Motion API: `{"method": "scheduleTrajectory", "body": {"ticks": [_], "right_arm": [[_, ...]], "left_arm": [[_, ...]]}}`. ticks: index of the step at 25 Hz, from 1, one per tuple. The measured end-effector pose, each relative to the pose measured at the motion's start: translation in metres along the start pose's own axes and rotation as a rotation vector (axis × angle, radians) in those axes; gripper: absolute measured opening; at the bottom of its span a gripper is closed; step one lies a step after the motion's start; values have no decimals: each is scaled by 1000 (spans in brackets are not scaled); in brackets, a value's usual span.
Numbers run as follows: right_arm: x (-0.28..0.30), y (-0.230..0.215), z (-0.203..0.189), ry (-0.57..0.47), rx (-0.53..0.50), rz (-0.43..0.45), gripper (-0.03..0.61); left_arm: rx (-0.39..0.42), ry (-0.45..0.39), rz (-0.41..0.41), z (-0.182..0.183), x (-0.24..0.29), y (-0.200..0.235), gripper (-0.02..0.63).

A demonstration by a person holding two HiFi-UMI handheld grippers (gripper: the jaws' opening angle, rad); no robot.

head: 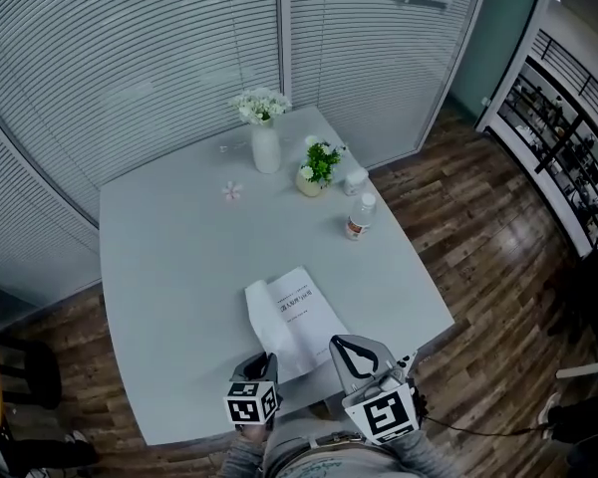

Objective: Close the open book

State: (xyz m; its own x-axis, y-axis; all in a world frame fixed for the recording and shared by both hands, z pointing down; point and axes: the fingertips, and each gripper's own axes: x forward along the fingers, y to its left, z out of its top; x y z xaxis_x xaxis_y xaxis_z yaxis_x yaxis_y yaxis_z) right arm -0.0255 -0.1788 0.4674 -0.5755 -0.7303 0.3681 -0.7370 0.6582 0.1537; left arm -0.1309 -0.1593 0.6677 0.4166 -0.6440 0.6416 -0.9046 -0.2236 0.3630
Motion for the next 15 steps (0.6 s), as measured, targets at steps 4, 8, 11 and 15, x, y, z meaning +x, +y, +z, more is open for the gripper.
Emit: {"method": "scheduleTrajectory", "body": {"ticks": [4, 8, 11, 15], "right_arm": [[-7, -6, -4, 3, 4, -12, 2], [-10, -14, -7, 5, 15, -20, 2], [-13, -17, -8, 4, 17, -22, 2], [-15, -21, -9, -3, 19, -20, 2]], "left_arm": [[38, 24, -24, 0, 17, -16, 36], [50, 38, -33, 1, 27, -27, 37], [54, 41, -30, 3, 30, -31, 37], [56, -36, -96, 21, 32, -54, 37]]}}
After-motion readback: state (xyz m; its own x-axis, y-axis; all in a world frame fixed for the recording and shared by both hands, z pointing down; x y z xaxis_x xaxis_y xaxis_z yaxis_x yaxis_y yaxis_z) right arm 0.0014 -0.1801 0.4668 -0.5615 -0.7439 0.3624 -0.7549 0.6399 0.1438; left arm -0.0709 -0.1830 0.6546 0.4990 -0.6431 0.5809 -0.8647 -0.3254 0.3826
